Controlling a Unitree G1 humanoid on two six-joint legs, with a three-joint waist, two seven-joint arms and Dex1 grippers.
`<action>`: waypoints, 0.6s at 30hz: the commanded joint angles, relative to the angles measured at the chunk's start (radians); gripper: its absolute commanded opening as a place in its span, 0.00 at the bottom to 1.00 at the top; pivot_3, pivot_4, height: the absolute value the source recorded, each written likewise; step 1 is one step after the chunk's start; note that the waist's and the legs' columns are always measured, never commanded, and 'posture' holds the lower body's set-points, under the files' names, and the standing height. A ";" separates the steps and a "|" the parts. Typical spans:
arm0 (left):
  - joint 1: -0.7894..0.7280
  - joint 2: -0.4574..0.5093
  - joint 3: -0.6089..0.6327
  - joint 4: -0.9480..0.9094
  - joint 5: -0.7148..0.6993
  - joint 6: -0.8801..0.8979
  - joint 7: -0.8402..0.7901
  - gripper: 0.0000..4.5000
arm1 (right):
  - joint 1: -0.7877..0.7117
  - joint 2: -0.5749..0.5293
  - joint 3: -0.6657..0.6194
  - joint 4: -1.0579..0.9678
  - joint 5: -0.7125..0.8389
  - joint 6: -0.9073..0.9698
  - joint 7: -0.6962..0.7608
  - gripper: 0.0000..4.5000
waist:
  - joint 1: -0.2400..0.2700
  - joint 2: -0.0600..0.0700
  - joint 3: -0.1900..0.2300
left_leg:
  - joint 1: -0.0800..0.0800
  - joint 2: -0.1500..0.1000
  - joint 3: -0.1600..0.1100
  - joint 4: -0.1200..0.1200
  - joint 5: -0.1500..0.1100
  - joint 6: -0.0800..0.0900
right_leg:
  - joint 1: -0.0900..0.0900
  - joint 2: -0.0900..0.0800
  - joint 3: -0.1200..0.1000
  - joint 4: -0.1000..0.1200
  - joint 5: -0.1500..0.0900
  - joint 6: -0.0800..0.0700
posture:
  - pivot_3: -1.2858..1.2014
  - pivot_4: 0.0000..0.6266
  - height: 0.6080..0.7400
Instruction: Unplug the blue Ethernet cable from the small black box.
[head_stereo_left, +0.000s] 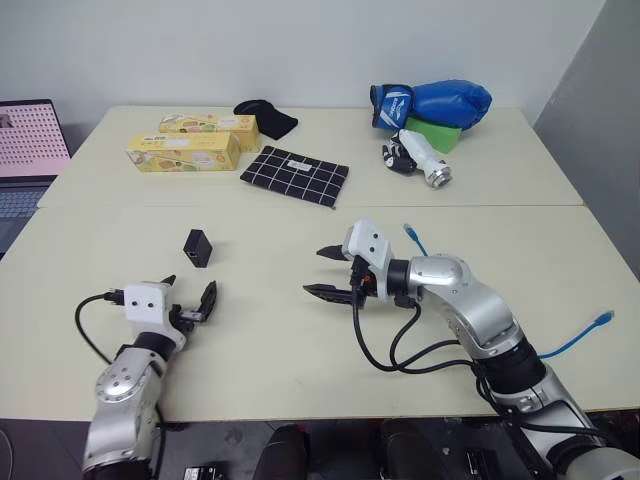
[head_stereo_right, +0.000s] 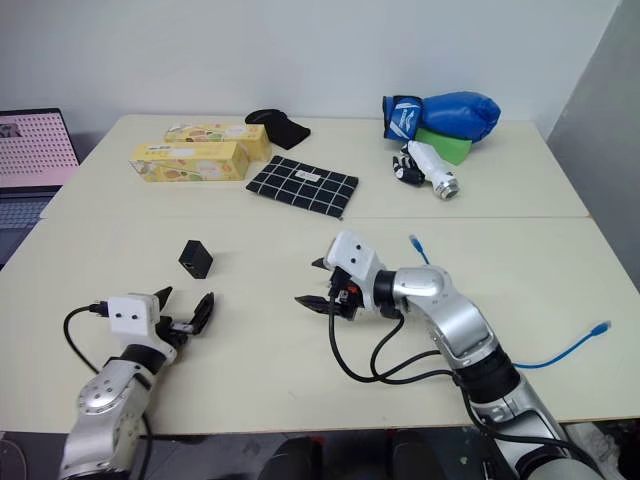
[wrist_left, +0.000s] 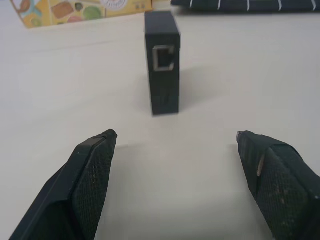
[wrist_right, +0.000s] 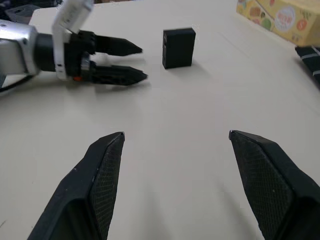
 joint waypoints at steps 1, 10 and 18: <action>0.045 0.081 0.030 -0.175 -0.050 0.118 -0.062 0.91 | 0.019 -0.066 -0.104 -0.060 0.033 0.023 -0.003 0.79 | 0.004 0.000 0.000 | 0.000 -0.001 0.000 0.000 0.000 0.000 | 0.001 0.000 0.000 0.000 0.000 0.000 | 0.52 0.24 1.00; 0.050 0.277 0.102 -0.261 -0.135 0.221 -0.261 0.91 | 0.009 -0.331 -0.286 0.058 0.078 0.022 0.109 0.79 | -0.003 0.001 0.000 | 0.001 -0.002 0.003 -0.001 0.000 0.000 | 0.001 0.002 0.000 -0.001 0.000 0.000 | 0.52 0.24 1.00; 0.026 0.331 0.163 -0.228 -0.201 0.251 -0.360 0.91 | 0.000 -0.406 -0.337 0.098 0.094 0.022 0.139 0.79 | -0.009 0.001 0.001 | 0.001 0.000 0.003 -0.002 0.000 0.000 | 0.001 0.002 0.001 -0.001 -0.001 -0.002 | 0.52 0.24 1.00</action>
